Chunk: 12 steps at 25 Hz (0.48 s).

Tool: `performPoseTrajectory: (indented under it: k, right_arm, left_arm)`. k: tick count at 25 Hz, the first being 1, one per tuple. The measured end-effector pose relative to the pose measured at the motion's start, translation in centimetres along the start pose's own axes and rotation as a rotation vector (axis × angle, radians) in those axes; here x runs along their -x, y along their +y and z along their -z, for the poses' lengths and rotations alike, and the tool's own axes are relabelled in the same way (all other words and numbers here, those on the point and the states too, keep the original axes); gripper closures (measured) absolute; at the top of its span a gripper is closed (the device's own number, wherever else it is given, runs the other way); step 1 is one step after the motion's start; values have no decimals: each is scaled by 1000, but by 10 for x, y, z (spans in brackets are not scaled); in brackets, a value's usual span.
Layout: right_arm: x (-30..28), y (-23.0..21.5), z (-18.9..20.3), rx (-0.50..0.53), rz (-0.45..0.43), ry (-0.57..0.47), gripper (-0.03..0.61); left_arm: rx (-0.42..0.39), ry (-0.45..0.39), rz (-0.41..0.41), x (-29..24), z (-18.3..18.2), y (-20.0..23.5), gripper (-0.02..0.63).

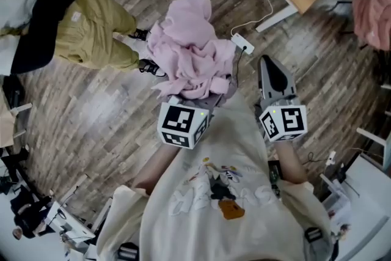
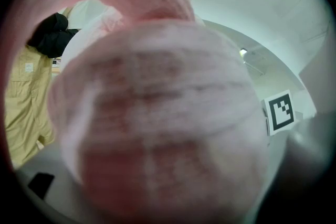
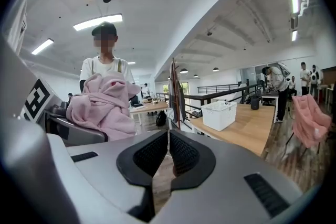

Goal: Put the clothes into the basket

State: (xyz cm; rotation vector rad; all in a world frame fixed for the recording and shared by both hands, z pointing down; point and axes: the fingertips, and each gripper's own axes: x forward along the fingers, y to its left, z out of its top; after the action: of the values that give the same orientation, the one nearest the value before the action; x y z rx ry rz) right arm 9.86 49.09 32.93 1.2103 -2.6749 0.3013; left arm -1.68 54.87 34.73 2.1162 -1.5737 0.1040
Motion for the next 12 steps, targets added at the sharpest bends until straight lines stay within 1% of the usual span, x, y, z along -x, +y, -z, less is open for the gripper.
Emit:
performPoseTrajectory:
  k: [2, 5, 8, 12]
  right_arm:
    - [-5, 4, -3, 11, -6, 12, 552]
    - [-9, 3, 2, -4, -26, 45, 554]
    - [-20, -9, -1, -14, -23, 37, 554]
    - [-46, -34, -6, -30, -23, 25, 554]
  left_arm:
    - [-1, -7, 16, -2, -7, 2, 183]
    - [-2, -3, 28, -8, -13, -1, 183]
    - [-15, 2, 32, -20, -20, 1, 183]
    - [-19, 15, 12, -47, -28, 15, 183]
